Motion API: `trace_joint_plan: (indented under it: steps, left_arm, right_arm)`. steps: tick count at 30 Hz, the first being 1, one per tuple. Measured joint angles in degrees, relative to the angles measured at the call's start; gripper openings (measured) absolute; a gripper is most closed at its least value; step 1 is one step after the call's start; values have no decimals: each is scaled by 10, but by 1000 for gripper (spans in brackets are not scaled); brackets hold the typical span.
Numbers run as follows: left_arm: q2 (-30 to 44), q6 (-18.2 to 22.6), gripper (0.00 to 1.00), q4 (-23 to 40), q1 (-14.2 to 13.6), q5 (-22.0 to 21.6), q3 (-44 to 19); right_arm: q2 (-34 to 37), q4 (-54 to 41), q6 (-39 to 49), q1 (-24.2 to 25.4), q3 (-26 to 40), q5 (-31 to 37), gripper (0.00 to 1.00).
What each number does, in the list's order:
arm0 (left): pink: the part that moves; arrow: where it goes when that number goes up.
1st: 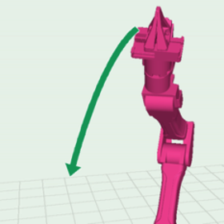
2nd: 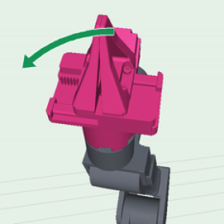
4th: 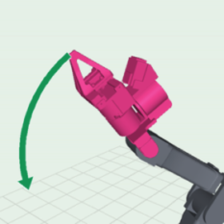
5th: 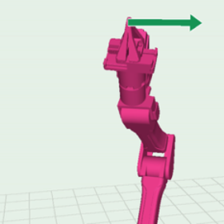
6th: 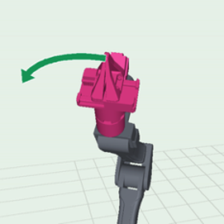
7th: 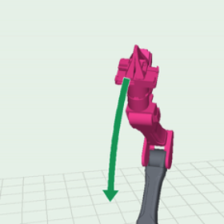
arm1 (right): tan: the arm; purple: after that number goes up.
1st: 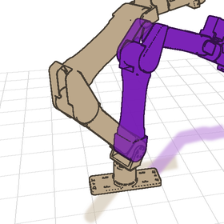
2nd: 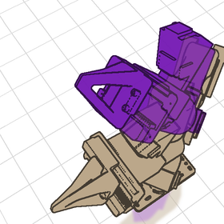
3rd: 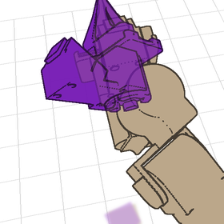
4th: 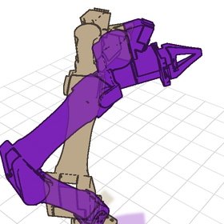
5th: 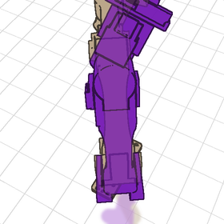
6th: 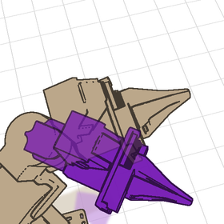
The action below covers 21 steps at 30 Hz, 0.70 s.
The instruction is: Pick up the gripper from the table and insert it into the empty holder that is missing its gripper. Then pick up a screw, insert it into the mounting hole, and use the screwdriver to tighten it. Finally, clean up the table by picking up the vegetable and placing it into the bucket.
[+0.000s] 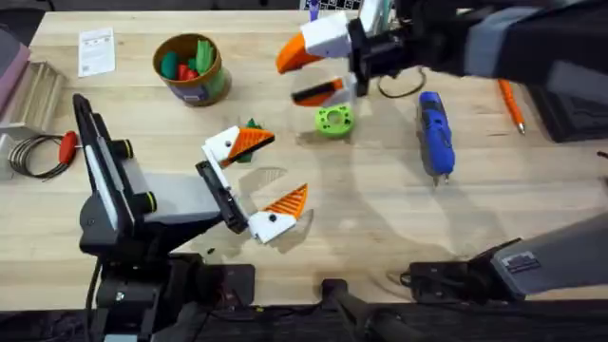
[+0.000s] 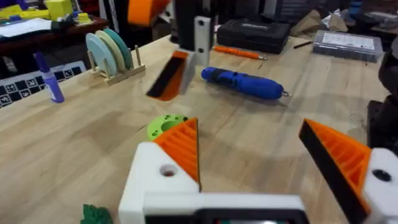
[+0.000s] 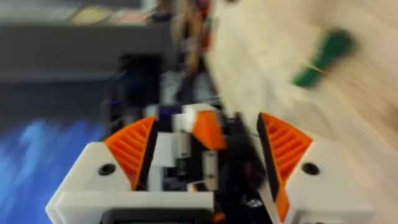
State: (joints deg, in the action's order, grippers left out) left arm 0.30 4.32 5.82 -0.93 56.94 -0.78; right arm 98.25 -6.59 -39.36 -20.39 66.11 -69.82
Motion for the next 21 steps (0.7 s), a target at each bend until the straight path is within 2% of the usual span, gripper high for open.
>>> trace_joint_plan:
  steps: [4,8,12,16,21]
  left_arm:
    - [0,0,985,0,0,1,0]
    - [0,0,985,0,0,1,0]
    - [0,0,985,0,0,1,0]
    - [0,0,985,0,0,1,0]
    - [0,0,985,0,0,1,0]
  right_arm:
    - [-36,-244,112,5,45,164,922]
    - [-48,-393,200,1,123,328,925]
    - [-51,-471,263,-26,195,487,918]
    - [-52,-504,304,-65,223,621,881]
    - [-33,-553,340,-92,250,709,834]
